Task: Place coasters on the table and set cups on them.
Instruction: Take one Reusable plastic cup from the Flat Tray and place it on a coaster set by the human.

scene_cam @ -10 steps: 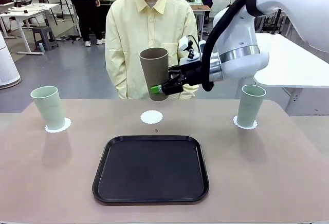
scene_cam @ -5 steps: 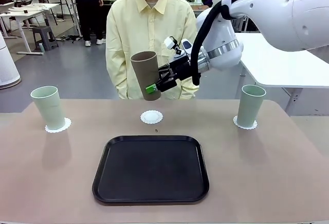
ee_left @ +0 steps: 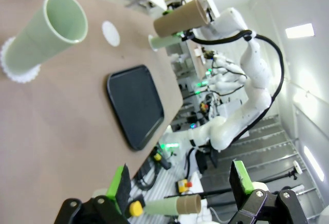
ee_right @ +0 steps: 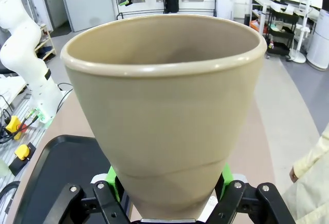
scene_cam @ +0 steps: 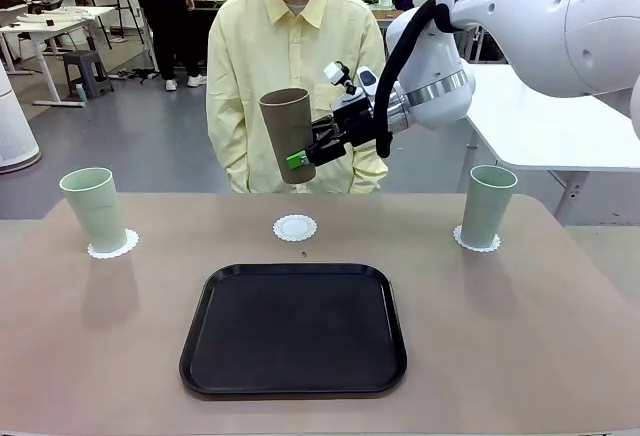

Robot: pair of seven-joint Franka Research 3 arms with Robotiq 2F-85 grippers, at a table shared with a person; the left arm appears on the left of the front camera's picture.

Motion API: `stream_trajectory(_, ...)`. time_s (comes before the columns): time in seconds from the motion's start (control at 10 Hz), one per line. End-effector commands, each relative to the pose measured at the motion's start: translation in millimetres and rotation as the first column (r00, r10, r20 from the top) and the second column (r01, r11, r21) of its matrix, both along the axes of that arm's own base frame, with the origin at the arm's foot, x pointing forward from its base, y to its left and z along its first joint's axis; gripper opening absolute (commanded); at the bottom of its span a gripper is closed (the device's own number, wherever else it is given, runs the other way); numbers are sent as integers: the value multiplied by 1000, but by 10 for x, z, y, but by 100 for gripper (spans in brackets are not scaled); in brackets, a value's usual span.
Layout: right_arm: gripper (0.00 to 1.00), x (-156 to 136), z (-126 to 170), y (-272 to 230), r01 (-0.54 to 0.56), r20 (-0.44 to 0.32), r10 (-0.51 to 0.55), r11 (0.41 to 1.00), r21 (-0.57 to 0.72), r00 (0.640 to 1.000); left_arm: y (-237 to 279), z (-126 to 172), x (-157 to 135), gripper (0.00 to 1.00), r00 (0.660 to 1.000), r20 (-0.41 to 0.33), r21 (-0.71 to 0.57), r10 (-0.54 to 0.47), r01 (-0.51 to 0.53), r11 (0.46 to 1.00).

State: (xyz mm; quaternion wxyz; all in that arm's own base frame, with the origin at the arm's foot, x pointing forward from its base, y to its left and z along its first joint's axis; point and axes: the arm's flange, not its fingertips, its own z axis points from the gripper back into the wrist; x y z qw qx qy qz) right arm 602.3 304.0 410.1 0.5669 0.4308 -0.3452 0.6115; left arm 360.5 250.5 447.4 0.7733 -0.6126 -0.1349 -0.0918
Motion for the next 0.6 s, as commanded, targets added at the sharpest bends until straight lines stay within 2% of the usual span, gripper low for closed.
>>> stream_trajectory(0.0,81,-21,-29,3,-12,6,12,1000,-2,1000,2,9,-11,100,1000,4,-4,4,-4,1000)
stream_trajectory(0.1,81,0,0,0,0,0,0,1000,0,1000,2,9,-11,100,1000,4,-4,4,-4,1000)
stream_trajectory(0.2,81,132,-6,-30,-256,63,254,966,29,965,2,9,-11,100,1000,4,-4,4,-4,1000)
stream_trajectory(0.3,81,460,-87,-141,-343,40,341,936,82,939,2,9,-11,100,1000,4,-4,4,-4,1000)
stream_trajectory(0.5,81,777,-314,-306,-373,16,376,912,173,926,2,9,-11,100,1000,4,-4,4,-4,1000)
